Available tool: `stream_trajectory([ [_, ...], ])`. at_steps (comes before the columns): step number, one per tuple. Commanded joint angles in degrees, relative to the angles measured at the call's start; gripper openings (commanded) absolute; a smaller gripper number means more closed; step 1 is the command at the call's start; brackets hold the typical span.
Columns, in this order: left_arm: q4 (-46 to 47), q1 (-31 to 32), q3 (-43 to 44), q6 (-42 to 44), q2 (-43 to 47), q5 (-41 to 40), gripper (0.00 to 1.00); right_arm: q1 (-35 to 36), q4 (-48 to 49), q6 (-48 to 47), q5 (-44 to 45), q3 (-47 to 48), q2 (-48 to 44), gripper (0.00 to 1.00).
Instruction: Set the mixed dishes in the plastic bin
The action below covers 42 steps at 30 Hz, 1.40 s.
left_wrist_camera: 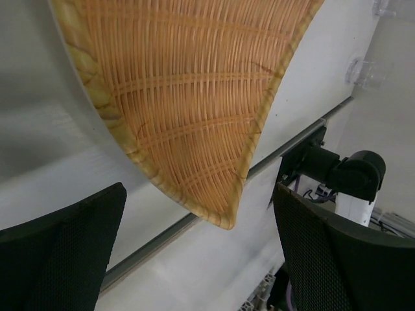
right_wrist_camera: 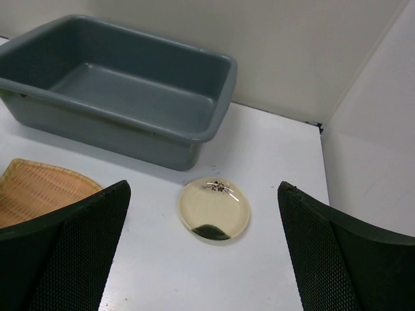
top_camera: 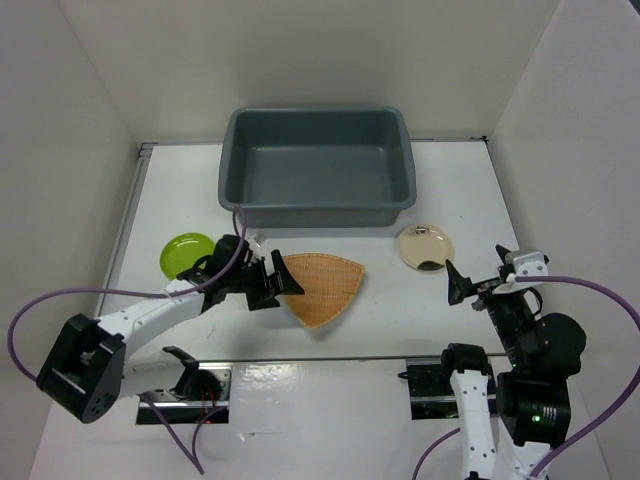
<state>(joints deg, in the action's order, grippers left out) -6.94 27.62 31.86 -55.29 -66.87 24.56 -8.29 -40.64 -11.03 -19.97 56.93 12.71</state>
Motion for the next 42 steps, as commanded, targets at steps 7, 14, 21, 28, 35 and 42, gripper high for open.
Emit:
stream_trajectory([
  [7, 18.9, 2.2, -6.5, -7.6, -5.6, 2.5, 1.00, -0.3, 0.7, 0.3, 0.4, 0.6, -2.7, 0.98],
  [14, 31.4, 2.2, -8.1, -10.4, -16.3, 5.6, 1.00, -0.3, 0.7, 0.3, 0.9, 0.6, -2.7, 0.98],
  [21, 48.5, 2.2, -10.0, -15.2, -28.7, 9.6, 1.00, -0.3, 0.7, 0.8, 1.4, 0.6, -3.2, 0.98],
  [28, 48.4, 2.2, -11.6, -15.7, -26.7, 8.6, 0.48, -0.3, 1.3, 0.8, 1.9, 0.6, -3.2, 0.98],
  [35, 38.9, 2.8, -9.4, -13.2, -22.5, 8.7, 0.00, -0.8, 1.3, 1.4, 1.9, 0.0, -4.3, 0.98],
  [42, 13.2, 6.5, 5.5, -8.7, -5.8, 1.4, 0.00, -0.8, 1.8, 1.9, 3.1, 0.0, -4.8, 0.98],
])
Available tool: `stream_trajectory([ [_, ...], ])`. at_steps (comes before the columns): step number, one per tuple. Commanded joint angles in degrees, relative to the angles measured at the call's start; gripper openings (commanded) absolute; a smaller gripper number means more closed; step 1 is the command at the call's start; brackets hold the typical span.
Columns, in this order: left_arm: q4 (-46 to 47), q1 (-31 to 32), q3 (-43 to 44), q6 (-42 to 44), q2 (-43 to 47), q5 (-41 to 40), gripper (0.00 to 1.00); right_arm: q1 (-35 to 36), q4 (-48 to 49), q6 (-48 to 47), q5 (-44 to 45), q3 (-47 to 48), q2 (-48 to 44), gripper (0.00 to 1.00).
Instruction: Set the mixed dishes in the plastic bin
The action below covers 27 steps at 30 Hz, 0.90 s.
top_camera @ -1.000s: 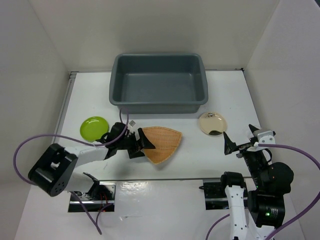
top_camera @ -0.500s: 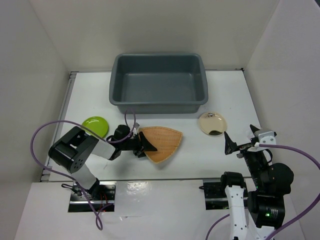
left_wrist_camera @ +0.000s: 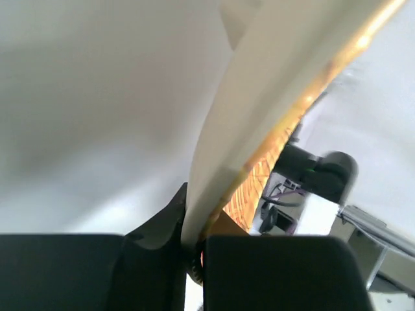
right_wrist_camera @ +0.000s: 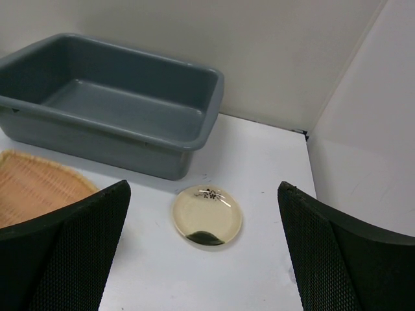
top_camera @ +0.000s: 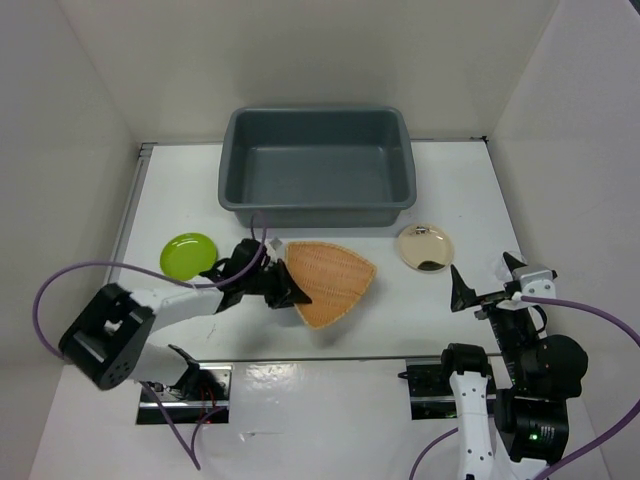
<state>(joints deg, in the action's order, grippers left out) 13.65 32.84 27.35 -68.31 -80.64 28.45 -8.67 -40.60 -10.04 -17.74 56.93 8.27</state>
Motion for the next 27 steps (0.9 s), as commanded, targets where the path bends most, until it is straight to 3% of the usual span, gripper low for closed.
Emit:
stream_trajectory([
  [1, -10.0, 1.3, 13.3, 4.3, 9.5, -3.0, 0.00, -0.5, 1.8, 0.9, 0.9, 0.0, -0.9, 0.98],
  [4, -16.8, 1.3, 27.2, 4.9, 11.6, -3.7, 0.00, -0.5, 1.8, 0.9, 1.4, 0.0, -0.9, 0.98],
  [7, -21.1, -1.5, 42.4, 7.0, 6.7, -1.7, 0.00, -0.5, 1.8, 1.4, 1.9, 0.0, -2.0, 0.98],
  [17, -31.5, -8.7, 83.4, 14.0, -32.4, 6.9, 0.00, -0.5, 2.3, 1.4, 2.4, -0.5, -2.0, 0.98],
  [19, -32.3, -9.6, 87.2, 12.4, -39.1, 8.5, 0.00, -0.5, 2.3, 2.0, 3.0, -0.5, -2.0, 0.98],
  [24, -38.2, -11.2, 103.2, 11.3, -52.5, 7.3, 0.00, -0.5, 2.3, 2.0, 3.0, -0.5, -2.6, 0.98],
  [27, -46.4, -11.8, 119.5, 10.6, -61.6, 5.8, 0.00, -0.5, 2.3, 2.0, 3.0, -0.5, -2.6, 0.98],
])
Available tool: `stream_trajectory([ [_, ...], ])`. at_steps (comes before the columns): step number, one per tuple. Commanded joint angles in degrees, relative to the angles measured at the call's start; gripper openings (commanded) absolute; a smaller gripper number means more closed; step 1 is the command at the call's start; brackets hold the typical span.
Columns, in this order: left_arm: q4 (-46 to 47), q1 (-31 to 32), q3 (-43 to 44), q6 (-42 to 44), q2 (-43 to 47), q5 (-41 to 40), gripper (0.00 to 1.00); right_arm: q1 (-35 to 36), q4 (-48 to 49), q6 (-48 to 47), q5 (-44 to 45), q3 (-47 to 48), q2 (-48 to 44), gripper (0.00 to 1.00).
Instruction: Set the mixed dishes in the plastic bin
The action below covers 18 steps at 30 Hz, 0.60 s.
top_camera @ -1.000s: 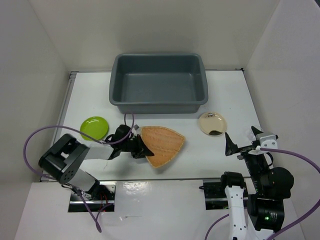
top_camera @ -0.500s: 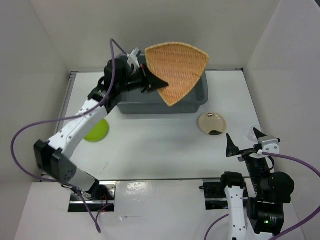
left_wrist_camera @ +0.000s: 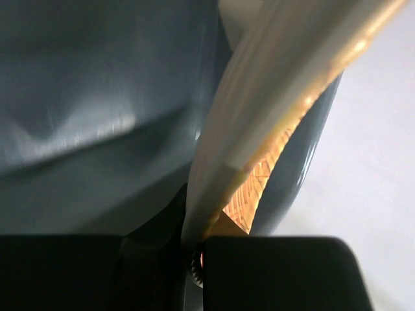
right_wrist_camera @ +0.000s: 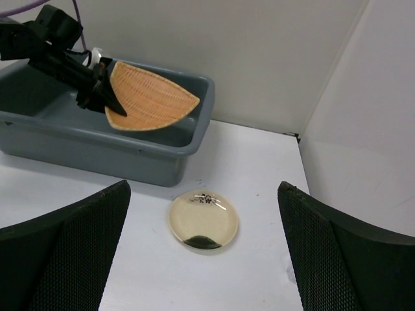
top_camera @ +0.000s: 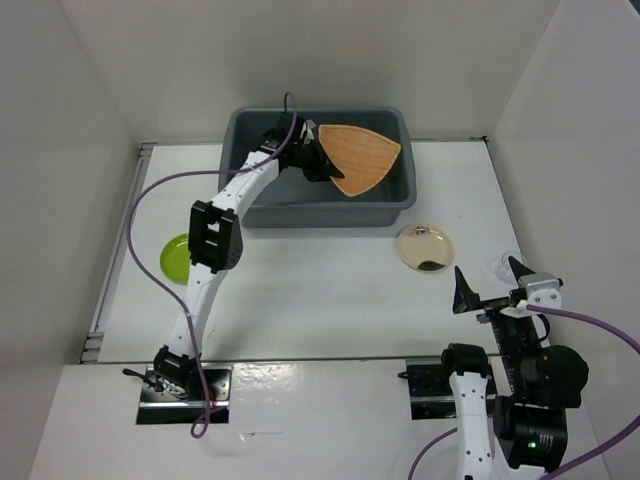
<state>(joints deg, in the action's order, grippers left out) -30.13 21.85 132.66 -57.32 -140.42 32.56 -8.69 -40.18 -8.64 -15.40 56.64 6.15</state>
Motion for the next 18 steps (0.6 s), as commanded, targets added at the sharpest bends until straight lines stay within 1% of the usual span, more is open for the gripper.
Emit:
stream_trajectory([
  [1, -5.4, -0.8, 19.7, -0.4, -4.7, 1.7, 0.00, -0.5, 1.9, 0.6, 0.6, -0.2, -0.4, 0.98],
  [2, -10.9, -1.4, 33.5, -1.1, -8.1, 1.7, 0.00, -0.5, 1.9, 0.6, 1.2, -0.2, -0.4, 0.98],
  [3, -13.7, -2.0, 42.5, -2.3, -16.6, 1.7, 0.00, -0.5, 1.9, 0.6, 1.2, -0.2, -0.4, 0.98],
  [4, -13.7, -2.7, 45.4, -4.3, -17.9, 4.2, 0.00, -0.5, 1.9, 0.6, 1.2, -0.2, -0.4, 0.98],
  [5, -10.7, -2.7, 40.9, -7.2, -18.5, 5.7, 0.00, -0.5, 1.9, 0.6, 1.2, -0.2, -0.4, 0.98],
  [6, -12.0, -2.7, 45.7, -7.2, -20.5, 3.4, 0.00, -0.5, 1.9, 0.6, 1.2, -0.2, -1.0, 0.98],
  [8, -12.0, -3.3, 43.8, -8.2, -22.0, 2.8, 0.00, -0.5, 1.9, 0.6, 1.2, -0.2, -1.0, 0.98],
  [9, -12.0, -3.3, 45.9, -9.3, -23.7, 2.8, 0.00, -0.5, 1.9, 0.6, 1.2, -0.2, -1.0, 0.98],
  [10, -11.3, -3.3, 46.5, -10.9, -25.3, 3.3, 0.00, -0.5, 1.9, 0.6, 1.2, -0.2, -1.0, 0.98],
  [12, -10.4, -3.3, 47.0, -11.4, -27.0, 3.3, 0.00, -0.5, 1.9, 0.6, 1.2, -0.2, -1.0, 0.98],
  [18, -8.8, -2.8, 47.0, -13.7, -29.2, 3.3, 0.00, -0.5, 1.9, 0.6, 1.2, -0.2, -1.0, 0.98],
])
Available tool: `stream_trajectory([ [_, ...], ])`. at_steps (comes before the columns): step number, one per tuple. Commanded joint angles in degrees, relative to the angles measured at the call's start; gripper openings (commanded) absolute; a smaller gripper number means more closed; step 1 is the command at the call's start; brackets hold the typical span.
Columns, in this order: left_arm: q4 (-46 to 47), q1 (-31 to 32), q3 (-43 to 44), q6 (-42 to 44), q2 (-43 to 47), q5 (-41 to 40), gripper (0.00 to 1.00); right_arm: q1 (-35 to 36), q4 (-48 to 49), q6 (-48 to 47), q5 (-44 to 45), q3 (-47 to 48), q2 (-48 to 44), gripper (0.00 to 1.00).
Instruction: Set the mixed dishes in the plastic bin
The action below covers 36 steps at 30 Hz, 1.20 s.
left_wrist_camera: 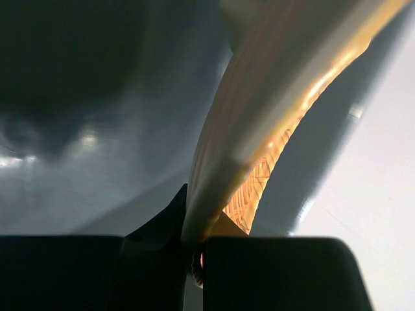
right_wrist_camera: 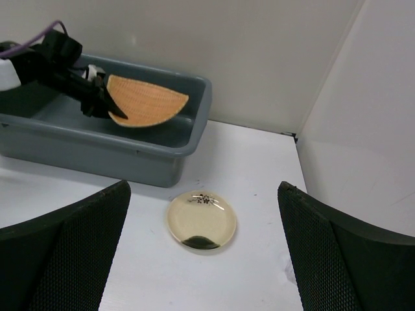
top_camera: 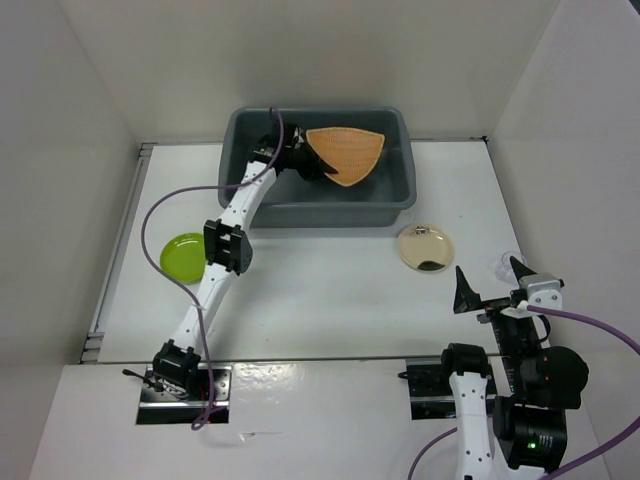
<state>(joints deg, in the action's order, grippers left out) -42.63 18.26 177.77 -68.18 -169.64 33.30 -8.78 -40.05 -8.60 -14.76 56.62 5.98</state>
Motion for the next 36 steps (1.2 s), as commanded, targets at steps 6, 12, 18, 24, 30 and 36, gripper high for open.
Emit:
stream_trajectory([
  [6, 1.9, 0.8, 1.9, -2.8, -2.4, 2.5, 0.14, -0.4, 1.7, 0.5, 1.0, -0.2, -0.8, 0.98],
  [12, 0.1, 0.8, 1.9, -1.1, -2.9, 2.5, 0.41, -0.4, 1.7, 1.0, 1.1, -0.2, -0.8, 0.98],
  [18, -1.0, 0.8, 1.9, 0.1, -1.2, 2.0, 0.66, -0.4, 1.7, 1.0, 1.1, -0.2, -0.8, 0.98],
  [24, -4.0, -1.1, 1.9, 4.0, 8.1, -1.5, 1.00, -0.4, 1.7, 1.0, 1.1, -0.2, -0.8, 0.98],
  [30, -15.9, -0.3, 1.9, 12.6, 22.0, -17.5, 1.00, -0.4, 1.7, 1.0, 1.1, -0.2, -1.3, 0.98],
  [36, -31.9, 3.3, -0.5, 21.2, 38.2, -41.7, 1.00, -0.4, 2.3, 1.0, 1.6, -0.2, -3.0, 0.98],
])
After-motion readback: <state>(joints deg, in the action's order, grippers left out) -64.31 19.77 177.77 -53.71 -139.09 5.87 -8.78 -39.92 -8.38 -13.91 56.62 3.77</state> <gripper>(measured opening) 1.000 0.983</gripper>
